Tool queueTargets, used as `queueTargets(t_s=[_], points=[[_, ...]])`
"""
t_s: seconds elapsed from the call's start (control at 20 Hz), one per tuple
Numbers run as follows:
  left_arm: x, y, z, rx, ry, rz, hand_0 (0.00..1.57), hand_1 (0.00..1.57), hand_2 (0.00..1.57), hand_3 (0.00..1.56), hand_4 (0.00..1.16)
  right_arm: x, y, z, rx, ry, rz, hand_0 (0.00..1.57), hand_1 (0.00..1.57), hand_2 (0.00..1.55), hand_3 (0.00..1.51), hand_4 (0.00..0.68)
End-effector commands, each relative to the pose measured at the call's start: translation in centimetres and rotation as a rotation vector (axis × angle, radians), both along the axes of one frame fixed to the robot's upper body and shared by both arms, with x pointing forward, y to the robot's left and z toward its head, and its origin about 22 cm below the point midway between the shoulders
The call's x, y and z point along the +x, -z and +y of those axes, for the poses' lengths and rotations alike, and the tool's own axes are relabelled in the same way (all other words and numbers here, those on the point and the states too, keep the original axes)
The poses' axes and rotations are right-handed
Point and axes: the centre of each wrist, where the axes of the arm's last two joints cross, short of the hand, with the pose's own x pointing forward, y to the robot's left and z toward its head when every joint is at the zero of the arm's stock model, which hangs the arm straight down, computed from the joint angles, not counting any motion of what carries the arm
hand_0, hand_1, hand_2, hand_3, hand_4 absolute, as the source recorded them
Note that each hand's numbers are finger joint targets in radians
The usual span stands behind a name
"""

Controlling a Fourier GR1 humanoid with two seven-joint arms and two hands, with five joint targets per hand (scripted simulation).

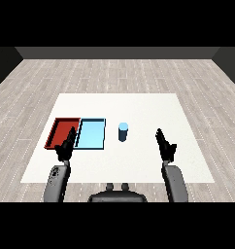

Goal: Pick the blue can and put it in the blue box

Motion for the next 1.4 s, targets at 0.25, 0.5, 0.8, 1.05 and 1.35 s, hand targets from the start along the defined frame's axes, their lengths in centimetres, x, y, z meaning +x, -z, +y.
queueTargets(t_s=[0.25, 0.5, 0.8, 1.05, 1.35], points=[[-0.9, 0.5, -1.1, 0.002, 0.012, -0.015, 0.00, 0.00, 0.00, 0.00, 0.00, 6.7, -2.3, 4.5, -0.035, -0.028, -0.080, 0.00, 0.00, 0.00, 0.00, 0.000], [1.2, -3.5, -1.7, -0.117, 0.100, -0.422, 0.00, 0.00, 0.00, 0.00, 0.00, 8.6, -3.4, 4.8, 0.184, -0.149, -0.304, 0.00, 0.00, 0.00, 0.00, 0.000], [0.5, -1.7, -0.9, -0.116, 0.093, -0.441, 0.00, 0.00, 0.00, 0.00, 0.00, 9.0, -3.7, 4.5, 0.185, -0.172, -0.310, 0.00, 0.00, 0.00, 0.00, 0.000], [1.4, -1.9, -1.1, -0.135, 0.098, -0.447, 0.00, 0.00, 0.00, 0.00, 0.00, 10.2, -0.7, 3.2, 0.204, -0.167, -0.290, 0.00, 0.00, 0.00, 0.00, 0.000], [0.3, -2.4, 0.4, -0.118, 0.094, -0.444, 0.00, 0.00, 0.00, 0.00, 0.00, 9.5, -2.1, 7.0, 0.229, -0.192, -0.285, 0.00, 0.00, 0.00, 0.00, 0.000]])
